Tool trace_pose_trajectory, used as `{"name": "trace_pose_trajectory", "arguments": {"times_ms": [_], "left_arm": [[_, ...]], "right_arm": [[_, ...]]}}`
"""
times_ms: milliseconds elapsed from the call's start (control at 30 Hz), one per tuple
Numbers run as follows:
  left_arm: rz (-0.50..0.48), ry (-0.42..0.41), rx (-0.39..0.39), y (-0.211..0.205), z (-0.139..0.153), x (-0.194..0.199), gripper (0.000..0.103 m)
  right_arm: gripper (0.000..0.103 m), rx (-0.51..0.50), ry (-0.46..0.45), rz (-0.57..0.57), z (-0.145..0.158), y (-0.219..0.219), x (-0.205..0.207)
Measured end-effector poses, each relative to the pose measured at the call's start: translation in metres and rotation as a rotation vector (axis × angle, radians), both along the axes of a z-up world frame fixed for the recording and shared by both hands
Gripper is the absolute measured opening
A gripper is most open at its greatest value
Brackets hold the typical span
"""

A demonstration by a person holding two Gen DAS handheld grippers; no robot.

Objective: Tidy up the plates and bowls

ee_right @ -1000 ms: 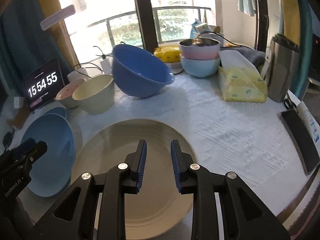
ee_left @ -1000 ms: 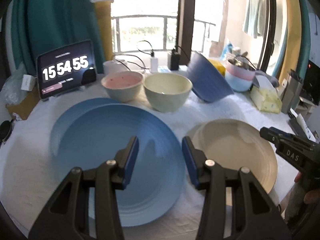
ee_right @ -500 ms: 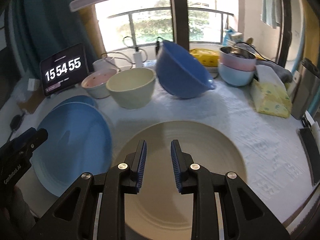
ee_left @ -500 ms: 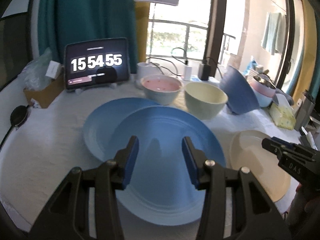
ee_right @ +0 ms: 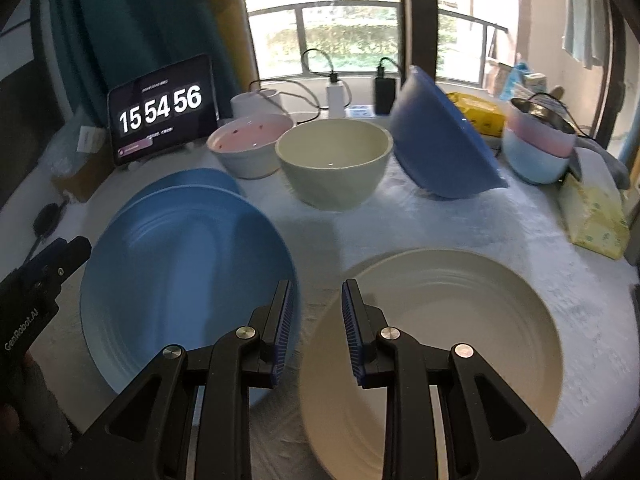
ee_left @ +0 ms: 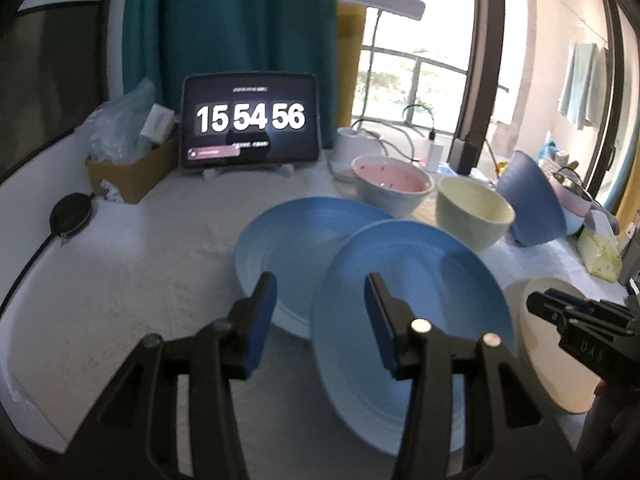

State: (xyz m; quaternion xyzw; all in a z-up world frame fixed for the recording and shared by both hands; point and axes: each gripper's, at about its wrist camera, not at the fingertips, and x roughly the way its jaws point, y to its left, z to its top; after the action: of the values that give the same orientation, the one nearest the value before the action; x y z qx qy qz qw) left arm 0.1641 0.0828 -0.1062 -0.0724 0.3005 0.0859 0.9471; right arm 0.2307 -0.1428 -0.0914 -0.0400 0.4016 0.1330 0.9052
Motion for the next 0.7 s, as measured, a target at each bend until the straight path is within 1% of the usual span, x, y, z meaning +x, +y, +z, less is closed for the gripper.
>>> {"name": "trace_pose_trajectory", "arguments": {"times_ms": [200,333,533,700], "left_arm": [[0.007,0.026,-0.018,0.007,-0.008,0.002,0.05],[-0.004,0.038,-0.033,0.008,-0.012,0.005,0.053],[-0.01,0.055,-0.058,0.01,-0.017,0.011,0.054],[-0.016,0.072,-0.067,0.012,-0.022,0.014,0.054]], "right_arm": [[0.027,-0.005,0.031,0.026,-0.009,0.013,0.008],[0.027,-0.012,0.049,0.03,-0.015,0.017,0.013],[0.027,-0.026,0.076,0.03,-0.021,0.022,0.019],[0.033,-0.039,0.102,0.026,-0.028,0.024,0.024]]}}
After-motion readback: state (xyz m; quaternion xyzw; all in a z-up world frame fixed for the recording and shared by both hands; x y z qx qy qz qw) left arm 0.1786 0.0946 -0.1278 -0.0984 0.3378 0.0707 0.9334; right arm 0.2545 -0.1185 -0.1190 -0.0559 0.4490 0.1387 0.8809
